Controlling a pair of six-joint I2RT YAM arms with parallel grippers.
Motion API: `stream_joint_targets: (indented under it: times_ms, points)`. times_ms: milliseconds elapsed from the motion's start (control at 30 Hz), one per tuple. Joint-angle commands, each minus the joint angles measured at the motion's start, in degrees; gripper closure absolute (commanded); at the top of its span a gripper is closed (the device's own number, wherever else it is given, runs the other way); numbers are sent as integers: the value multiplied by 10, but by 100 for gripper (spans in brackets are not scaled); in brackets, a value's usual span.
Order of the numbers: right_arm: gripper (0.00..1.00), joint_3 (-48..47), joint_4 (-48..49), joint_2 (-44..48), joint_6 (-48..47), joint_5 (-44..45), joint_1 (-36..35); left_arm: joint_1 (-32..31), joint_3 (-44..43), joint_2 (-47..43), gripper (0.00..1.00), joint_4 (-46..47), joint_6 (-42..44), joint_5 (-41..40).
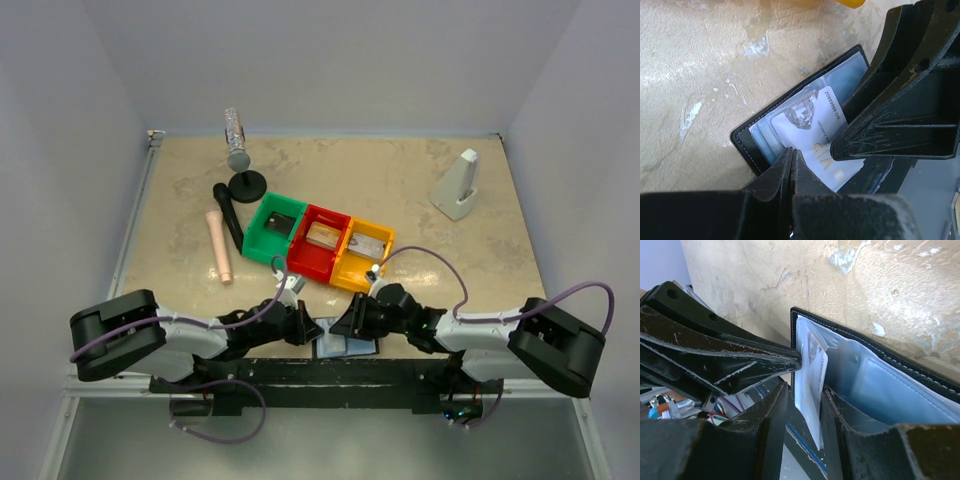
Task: Take the credit cards out of the card holder
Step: Remove the credit card from the card holder.
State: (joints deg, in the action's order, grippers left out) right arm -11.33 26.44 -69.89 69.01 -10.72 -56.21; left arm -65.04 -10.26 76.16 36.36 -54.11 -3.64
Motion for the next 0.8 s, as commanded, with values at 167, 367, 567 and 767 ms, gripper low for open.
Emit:
stream_joint_targets:
  times_ms: [167, 367, 567, 767]
  points:
    - [63, -50, 15, -17, -5, -36, -2, -11, 14, -5, 100, 21, 14, 14]
    - [64, -65, -52, 8, -27, -37, -2, -11, 21, -43, 96, -14, 12, -10]
    - [65, -70, -103, 26, -42, -34, -2, -11, 26, -82, 92, -57, 10, -35]
    - [67, -73, -121, 30, -49, -33, -2, -11, 25, -66, 98, -52, 8, -33]
